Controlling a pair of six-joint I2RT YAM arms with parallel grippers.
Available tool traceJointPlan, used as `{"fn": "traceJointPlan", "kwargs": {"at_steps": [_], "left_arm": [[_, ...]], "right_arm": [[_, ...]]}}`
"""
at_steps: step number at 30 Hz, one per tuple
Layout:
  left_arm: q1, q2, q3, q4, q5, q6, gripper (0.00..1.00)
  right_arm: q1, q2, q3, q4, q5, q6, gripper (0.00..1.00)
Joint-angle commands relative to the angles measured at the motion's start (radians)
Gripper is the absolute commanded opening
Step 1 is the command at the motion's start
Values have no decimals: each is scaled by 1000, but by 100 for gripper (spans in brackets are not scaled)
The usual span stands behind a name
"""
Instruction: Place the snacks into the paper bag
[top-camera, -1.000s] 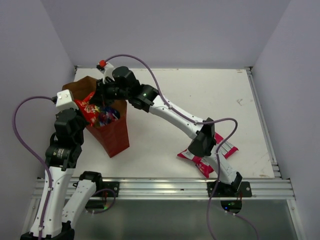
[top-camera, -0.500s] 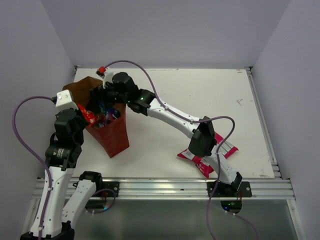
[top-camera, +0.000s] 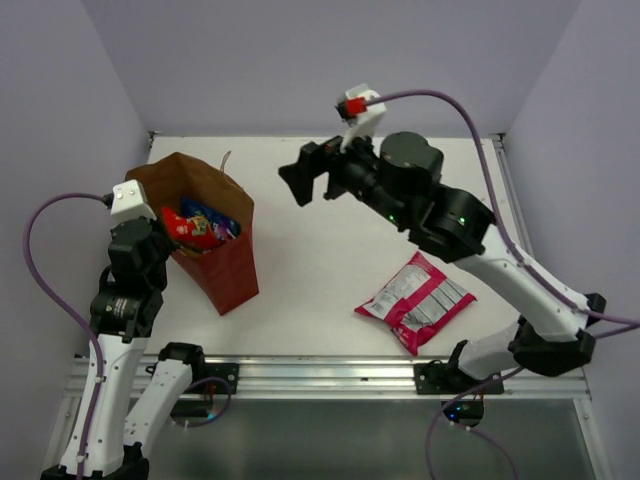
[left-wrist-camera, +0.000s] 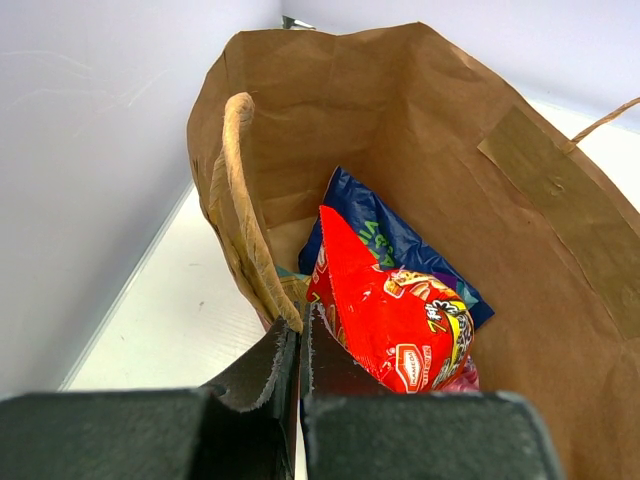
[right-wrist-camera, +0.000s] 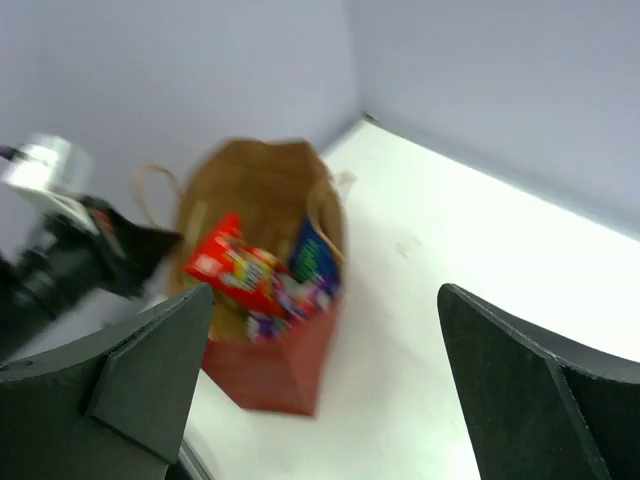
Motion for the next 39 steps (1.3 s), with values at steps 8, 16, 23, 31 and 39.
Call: {"fn": "traceJointPlan", "kwargs": {"at_steps": [8, 16, 23, 31, 39], "left_arm": [[-6, -9, 2, 48, 17, 8, 0], [-6, -9, 1, 48, 22, 8, 0], [-6, -16, -4, 54, 40, 8, 0], [-9, -27, -2, 53, 51, 8, 0], [-10, -29, 2, 51, 48, 8, 0]], "right_arm": [[1, -46, -593, -367, 383, 219, 99], [2, -104, -799, -525, 408, 457, 99], [18, -149, -938, -546, 366, 572, 99], [19, -140, -1047, -449, 305, 617, 99], [19, -112, -1109, -351, 305, 605, 95]]}}
